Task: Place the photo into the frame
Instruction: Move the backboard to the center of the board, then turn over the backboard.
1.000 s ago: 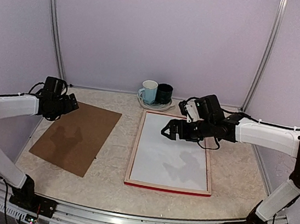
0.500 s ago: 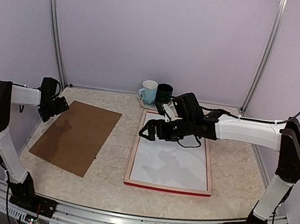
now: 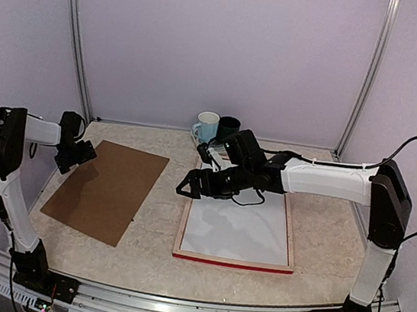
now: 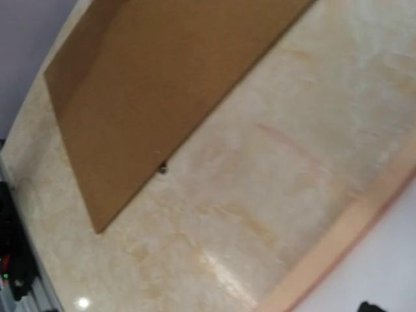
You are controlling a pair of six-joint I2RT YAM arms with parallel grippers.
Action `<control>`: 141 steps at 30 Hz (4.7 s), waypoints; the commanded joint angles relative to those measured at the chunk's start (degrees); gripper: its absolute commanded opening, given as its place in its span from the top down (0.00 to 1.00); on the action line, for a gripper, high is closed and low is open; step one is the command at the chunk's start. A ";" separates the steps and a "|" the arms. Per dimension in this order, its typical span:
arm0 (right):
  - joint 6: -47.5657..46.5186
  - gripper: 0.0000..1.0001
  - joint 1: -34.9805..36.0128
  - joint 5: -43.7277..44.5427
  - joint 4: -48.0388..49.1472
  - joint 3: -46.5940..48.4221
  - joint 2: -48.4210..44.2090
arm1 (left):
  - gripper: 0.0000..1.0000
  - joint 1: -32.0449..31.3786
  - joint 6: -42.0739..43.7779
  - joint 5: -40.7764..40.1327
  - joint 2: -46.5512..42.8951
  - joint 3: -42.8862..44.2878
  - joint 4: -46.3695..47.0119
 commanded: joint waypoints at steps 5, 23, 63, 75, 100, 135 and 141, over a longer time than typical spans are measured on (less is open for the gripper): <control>2.51 0.01 1.26 -4.32 1.24 5.56 4.63 | 0.01 0.56 0.64 3.72 3.23 -0.31 0.00; 9.27 0.01 1.36 -5.59 -1.08 19.94 19.77 | 0.01 -4.31 -5.28 9.11 -4.45 -14.38 8.07; 27.92 0.01 2.89 10.49 -8.37 34.28 33.30 | 0.01 -11.25 -8.21 2.45 -18.69 -26.89 13.32; 27.92 0.01 3.53 16.33 -13.21 36.35 34.05 | 0.01 -13.96 -7.09 -1.01 -20.86 -28.04 14.52; 24.03 0.01 3.58 3.97 4.03 28.88 30.78 | 0.01 -15.93 -6.27 0.46 -16.13 -29.02 18.21; 29.71 0.01 -1.02 -10.16 35.26 -2.42 9.95 | 0.01 -24.69 -10.69 5.64 -22.71 -30.65 17.67; 29.98 0.01 -2.32 -9.19 36.92 -10.12 5.92 | 0.01 -29.65 -12.88 4.62 -22.16 -30.61 18.53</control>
